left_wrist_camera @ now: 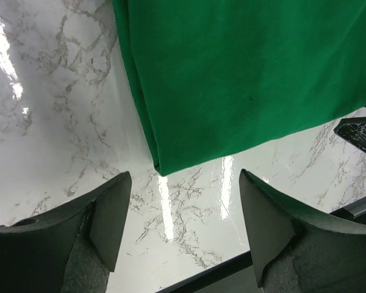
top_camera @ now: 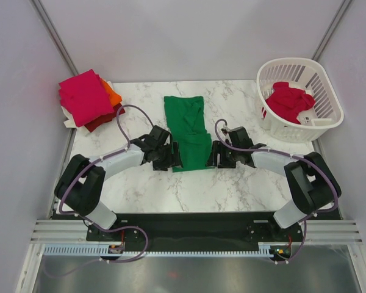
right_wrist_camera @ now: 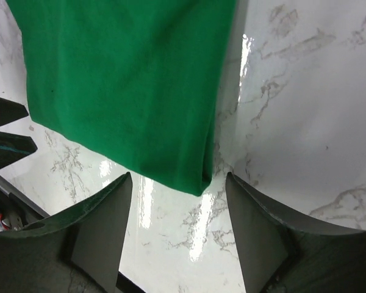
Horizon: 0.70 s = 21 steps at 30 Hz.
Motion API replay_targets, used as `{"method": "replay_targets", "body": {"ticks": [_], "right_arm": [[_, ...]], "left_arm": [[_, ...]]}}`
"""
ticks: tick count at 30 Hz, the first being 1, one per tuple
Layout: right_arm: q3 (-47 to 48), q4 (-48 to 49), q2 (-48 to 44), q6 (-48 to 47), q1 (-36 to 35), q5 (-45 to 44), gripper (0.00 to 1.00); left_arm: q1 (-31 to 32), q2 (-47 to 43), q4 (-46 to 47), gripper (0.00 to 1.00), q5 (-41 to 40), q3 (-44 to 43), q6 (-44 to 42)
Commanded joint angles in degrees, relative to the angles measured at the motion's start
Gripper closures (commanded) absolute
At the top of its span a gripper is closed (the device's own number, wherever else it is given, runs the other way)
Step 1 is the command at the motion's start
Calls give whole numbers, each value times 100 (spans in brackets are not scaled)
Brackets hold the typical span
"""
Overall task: Fold and stack the t-shirts
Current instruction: Fold the tshirt
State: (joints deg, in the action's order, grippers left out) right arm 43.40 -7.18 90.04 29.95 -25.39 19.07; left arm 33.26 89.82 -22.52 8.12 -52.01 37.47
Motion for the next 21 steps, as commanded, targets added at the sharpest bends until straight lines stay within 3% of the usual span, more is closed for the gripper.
{"method": "replay_targets", "body": {"ticks": [1, 3, 7, 10, 17, 21], "right_arm": [[-261, 524, 286, 107, -19, 220, 29], [-279, 568, 374, 107, -10, 220, 38], [-376, 648, 418, 98, -19, 238, 65], [-402, 674, 479, 72, -19, 237, 75], [-358, 683, 646, -7, -19, 316, 80], [-279, 657, 690, -42, -19, 369, 83]], "left_arm": [[49, -105, 705, 21, -21, 173, 216], [58, -61, 802, 21, -109, 261, 243], [58, 26, 872, 21, -197, 288, 225], [58, 123, 916, 22, -223, 305, 216], [67, 150, 1171, 29, -302, 525, 296], [85, 167, 1312, 53, -276, 700, 374]]}}
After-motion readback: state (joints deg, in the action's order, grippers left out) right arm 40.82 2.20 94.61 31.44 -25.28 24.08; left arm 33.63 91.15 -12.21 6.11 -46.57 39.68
